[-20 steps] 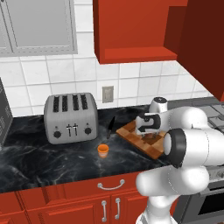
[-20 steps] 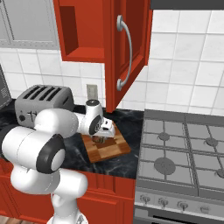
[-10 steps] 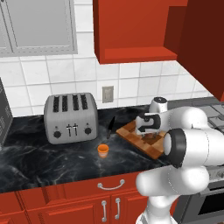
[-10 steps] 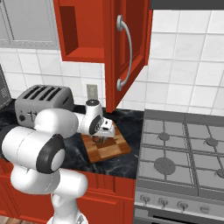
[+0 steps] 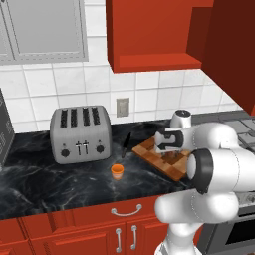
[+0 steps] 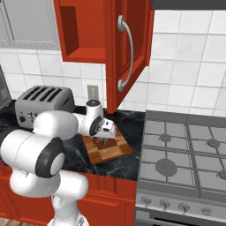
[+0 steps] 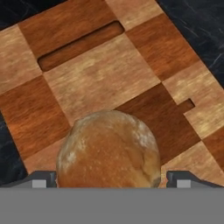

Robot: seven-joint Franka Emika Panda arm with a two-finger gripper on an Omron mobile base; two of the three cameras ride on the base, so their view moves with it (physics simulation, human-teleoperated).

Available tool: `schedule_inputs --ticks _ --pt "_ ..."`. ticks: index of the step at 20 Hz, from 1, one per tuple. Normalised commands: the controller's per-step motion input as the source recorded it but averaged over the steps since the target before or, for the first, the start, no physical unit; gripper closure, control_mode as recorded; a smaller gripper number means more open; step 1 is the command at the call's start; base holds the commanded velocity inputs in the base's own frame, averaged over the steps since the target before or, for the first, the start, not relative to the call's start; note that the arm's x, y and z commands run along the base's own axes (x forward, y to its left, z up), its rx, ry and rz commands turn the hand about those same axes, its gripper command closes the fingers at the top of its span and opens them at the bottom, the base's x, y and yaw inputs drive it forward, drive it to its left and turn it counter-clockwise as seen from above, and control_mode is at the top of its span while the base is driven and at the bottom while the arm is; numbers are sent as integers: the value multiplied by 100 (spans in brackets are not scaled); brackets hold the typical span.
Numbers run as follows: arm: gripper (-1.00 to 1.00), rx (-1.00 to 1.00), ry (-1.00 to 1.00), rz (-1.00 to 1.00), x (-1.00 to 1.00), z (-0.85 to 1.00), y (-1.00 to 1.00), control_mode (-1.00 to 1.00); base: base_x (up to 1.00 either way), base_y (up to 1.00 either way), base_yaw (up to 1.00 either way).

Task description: Pick the bread, place it on the cutting board, pick the jam, place it on the counter, and close the cabinet.

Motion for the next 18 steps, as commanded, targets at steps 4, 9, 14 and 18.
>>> schedule_inputs --ticks 4,9,14,18 --pt "-100 0 -1 0 -9 4 0 -100 0 0 0" --pt "-100 0 -2 0 -8 4 0 -100 0 0 0" --pt "-100 0 -4 0 -8 10 0 -100 0 0 0" --pt "-100 0 -6 0 -5 16 -1 -100 0 0 0"
